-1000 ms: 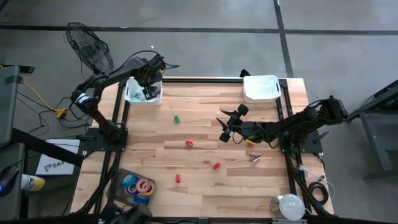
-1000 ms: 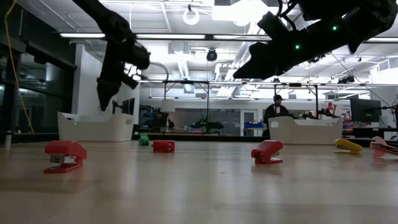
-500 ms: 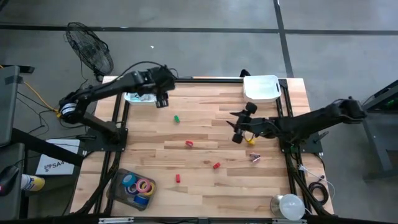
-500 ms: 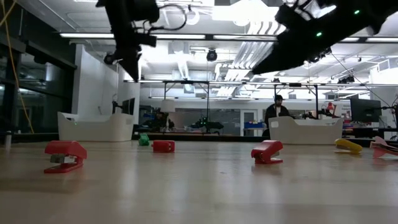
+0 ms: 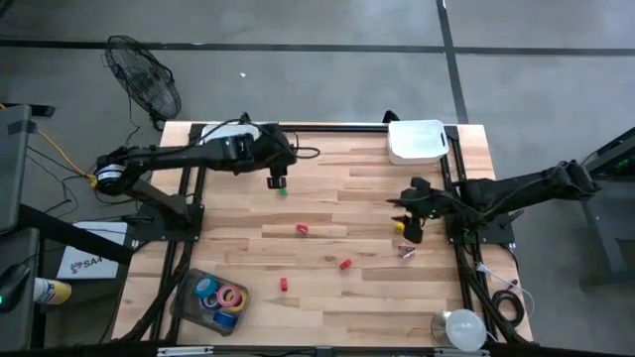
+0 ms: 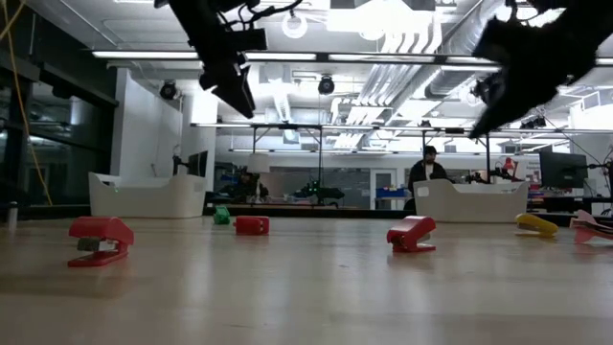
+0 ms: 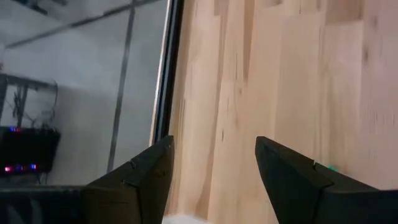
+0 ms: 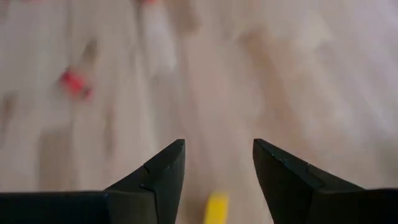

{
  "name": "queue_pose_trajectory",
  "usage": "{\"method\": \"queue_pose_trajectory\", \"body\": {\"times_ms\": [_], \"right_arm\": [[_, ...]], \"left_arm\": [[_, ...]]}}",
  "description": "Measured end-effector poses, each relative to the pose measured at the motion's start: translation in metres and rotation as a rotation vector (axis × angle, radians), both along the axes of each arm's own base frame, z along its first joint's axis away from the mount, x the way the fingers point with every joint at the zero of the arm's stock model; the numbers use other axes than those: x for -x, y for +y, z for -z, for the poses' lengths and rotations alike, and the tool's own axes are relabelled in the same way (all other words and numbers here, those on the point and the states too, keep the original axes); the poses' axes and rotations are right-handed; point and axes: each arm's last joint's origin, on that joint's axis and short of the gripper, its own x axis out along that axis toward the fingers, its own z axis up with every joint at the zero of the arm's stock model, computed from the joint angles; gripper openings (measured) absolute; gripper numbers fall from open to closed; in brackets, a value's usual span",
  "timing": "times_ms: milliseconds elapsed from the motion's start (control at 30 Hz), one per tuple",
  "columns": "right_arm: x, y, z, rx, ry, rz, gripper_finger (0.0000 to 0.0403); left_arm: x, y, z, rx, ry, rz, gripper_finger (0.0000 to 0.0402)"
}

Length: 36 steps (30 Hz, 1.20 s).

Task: Pick and place Stapler, Stapler remover, tape
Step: Put the pink staple remover into the left white bin

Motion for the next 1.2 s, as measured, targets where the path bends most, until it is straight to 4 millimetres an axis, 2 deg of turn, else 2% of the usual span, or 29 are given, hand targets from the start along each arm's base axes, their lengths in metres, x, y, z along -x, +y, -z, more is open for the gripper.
{"method": "queue_pose_trajectory", "body": {"times_ms": [167,300,600,867,1200], "right_arm": [[0.009,0.005,0.016,-0.193,0.218,-0.051,0.0181],[0.003,0.010,0.023,-0.252,0.263,-0.107,0.0181],[-0.006,0.024,0.045,-0.363,0.455,-0.190,0.0181],[-0.002,0.036,0.065,-0.341,0.665,-0.197,0.0181],[-0.001,0.046,0.072,-0.269,0.712,-0.274,0.0181]], "left_arm": [[-0.006,-0.012,0.019,0.014,-0.048,0.057,0.0221],[-0.010,-0.022,0.029,0.019,-0.077,0.091,0.0221],[-0.019,-0.045,0.026,-0.018,-0.149,0.180,0.0221],[-0.019,-0.054,0.027,-0.043,-0.106,0.215,0.0220],[-0.019,-0.053,0.027,-0.039,-0.105,0.220,0.0220]]}}
